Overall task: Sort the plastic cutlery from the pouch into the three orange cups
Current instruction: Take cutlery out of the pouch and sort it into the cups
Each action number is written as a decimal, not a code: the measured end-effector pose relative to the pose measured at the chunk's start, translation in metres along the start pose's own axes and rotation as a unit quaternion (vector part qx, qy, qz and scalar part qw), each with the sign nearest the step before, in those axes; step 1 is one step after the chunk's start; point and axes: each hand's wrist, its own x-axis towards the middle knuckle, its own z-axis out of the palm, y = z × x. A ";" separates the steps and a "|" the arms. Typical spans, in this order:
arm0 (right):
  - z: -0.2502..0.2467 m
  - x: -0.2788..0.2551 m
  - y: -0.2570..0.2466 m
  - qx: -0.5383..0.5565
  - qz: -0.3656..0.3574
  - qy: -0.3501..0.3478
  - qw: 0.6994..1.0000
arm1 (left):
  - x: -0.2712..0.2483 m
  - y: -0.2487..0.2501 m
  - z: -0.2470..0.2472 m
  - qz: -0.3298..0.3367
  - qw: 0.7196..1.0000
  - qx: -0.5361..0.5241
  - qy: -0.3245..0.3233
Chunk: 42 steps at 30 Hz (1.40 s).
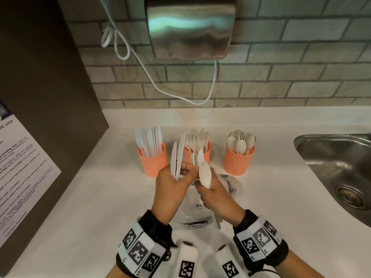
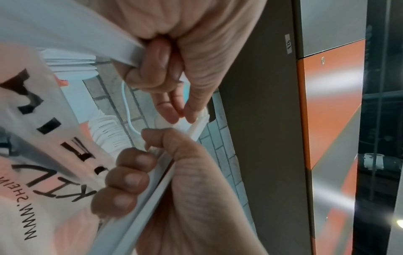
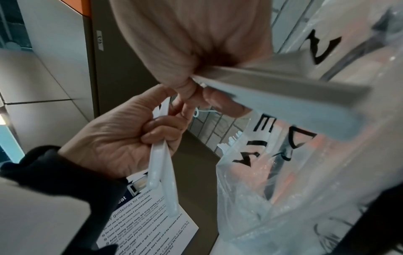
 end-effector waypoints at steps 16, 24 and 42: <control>0.001 -0.014 -0.006 -0.160 -0.077 0.081 0.981 | -0.006 -0.006 0.004 0.009 1.000 0.029 -0.008; 0.000 -0.019 -0.001 -0.181 -0.073 0.017 0.981 | -0.005 -0.005 0.007 0.043 0.995 0.090 0.015; -0.012 -0.026 -0.008 0.010 -0.011 -0.030 0.999 | 0.046 0.010 -0.030 -0.031 0.993 -0.071 0.087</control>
